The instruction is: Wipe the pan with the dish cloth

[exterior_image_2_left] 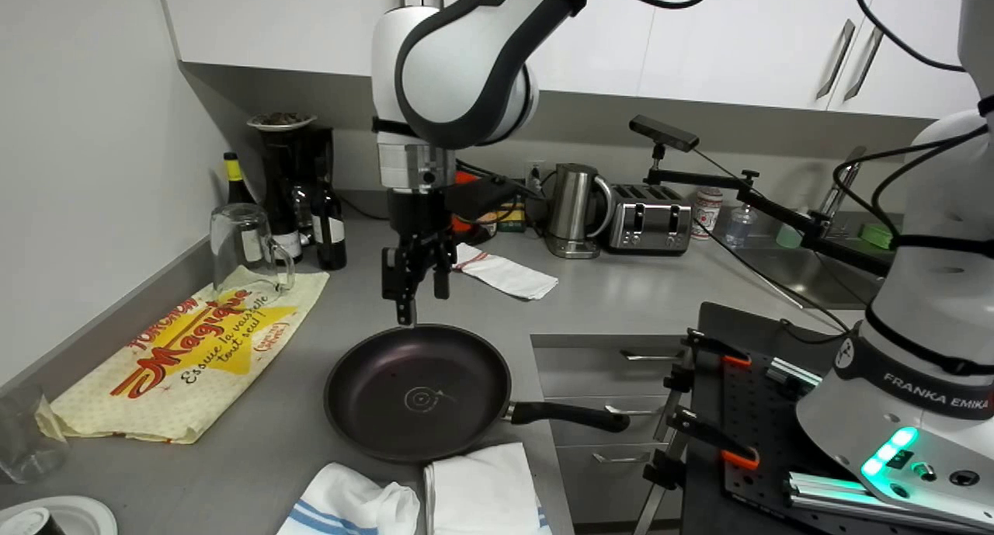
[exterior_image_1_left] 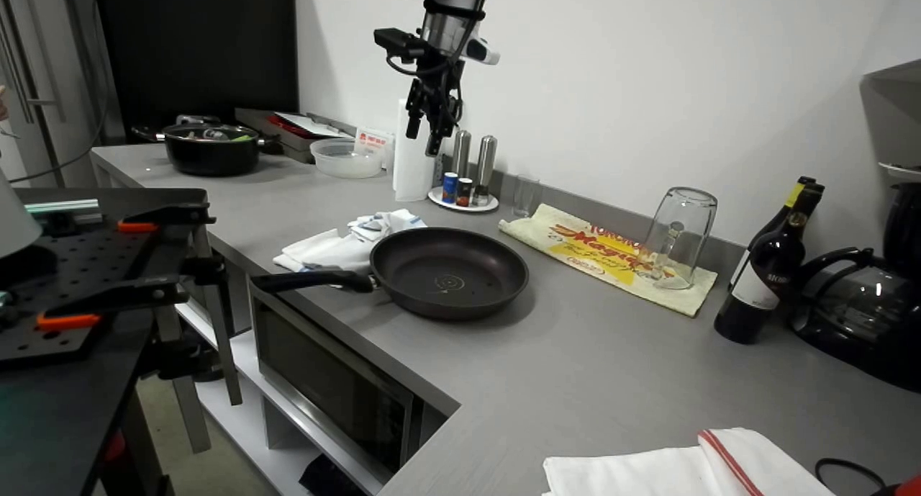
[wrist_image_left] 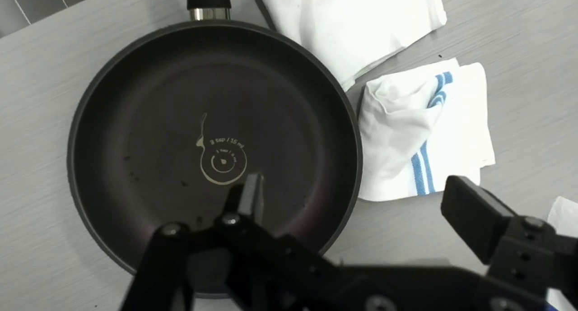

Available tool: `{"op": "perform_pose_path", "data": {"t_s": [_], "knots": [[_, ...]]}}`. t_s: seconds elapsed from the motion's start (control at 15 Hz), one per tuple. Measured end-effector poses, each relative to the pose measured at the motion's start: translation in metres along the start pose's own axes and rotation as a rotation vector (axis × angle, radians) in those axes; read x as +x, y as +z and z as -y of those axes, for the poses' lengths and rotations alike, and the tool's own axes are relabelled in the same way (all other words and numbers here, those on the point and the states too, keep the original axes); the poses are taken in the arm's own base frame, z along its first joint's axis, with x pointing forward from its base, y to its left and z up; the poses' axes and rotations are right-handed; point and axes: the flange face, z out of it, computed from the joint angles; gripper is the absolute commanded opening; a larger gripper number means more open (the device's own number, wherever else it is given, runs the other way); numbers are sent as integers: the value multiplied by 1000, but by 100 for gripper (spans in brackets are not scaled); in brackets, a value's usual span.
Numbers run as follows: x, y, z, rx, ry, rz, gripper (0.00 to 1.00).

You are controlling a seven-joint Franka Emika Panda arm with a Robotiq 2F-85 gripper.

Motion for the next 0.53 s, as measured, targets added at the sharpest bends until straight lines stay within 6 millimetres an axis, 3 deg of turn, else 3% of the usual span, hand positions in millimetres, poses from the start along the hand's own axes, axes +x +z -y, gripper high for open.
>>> {"op": "perform_pose_path", "data": {"t_s": [0.27, 0.53], "knots": [[19, 20, 19, -9, -17, 1, 100], [27, 36, 55, -51, -73, -18, 100]]}}
